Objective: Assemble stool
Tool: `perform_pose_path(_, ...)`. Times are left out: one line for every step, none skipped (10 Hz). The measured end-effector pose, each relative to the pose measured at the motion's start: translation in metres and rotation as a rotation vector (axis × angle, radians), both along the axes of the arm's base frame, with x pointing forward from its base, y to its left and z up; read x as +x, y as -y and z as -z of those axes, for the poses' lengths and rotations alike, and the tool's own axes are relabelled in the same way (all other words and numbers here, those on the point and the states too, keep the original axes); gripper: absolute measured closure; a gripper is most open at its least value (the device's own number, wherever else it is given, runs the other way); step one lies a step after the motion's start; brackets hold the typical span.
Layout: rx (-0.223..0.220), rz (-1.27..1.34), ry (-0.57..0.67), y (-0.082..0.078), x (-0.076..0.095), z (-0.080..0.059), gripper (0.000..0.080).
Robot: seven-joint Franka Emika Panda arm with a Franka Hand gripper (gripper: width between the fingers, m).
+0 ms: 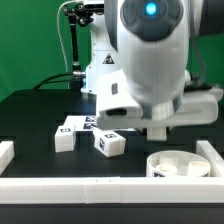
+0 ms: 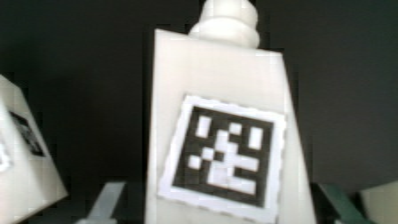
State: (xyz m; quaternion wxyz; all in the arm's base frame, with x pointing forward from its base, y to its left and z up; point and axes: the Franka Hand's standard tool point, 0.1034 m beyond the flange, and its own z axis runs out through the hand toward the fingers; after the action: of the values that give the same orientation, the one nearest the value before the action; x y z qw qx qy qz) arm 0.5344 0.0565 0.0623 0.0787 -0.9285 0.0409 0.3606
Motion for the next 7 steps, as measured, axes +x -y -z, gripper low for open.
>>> perform_pose_path(0.005, 0.008, -0.014, 0.002, 0.000, -0.008, 0.0475)
perform_pose_path(0.002, 0.008, -0.005, 0.003, 0.001, -0.005, 0.0474)
perform_pose_path(-0.002, 0.011, 0.027, 0.002, 0.006, -0.003, 0.0474)
perform_pose_path(-0.003, 0.011, 0.030, 0.002, 0.006, -0.003, 0.0474)
perform_pose_path(-0.005, 0.013, 0.056, 0.003, 0.010, 0.001, 0.0474)
perform_pose_path(-0.021, 0.023, 0.187, 0.005, 0.022, 0.011, 0.0474)
perform_pose_path(-0.031, 0.030, 0.263, 0.007, 0.020, 0.008, 0.0474)
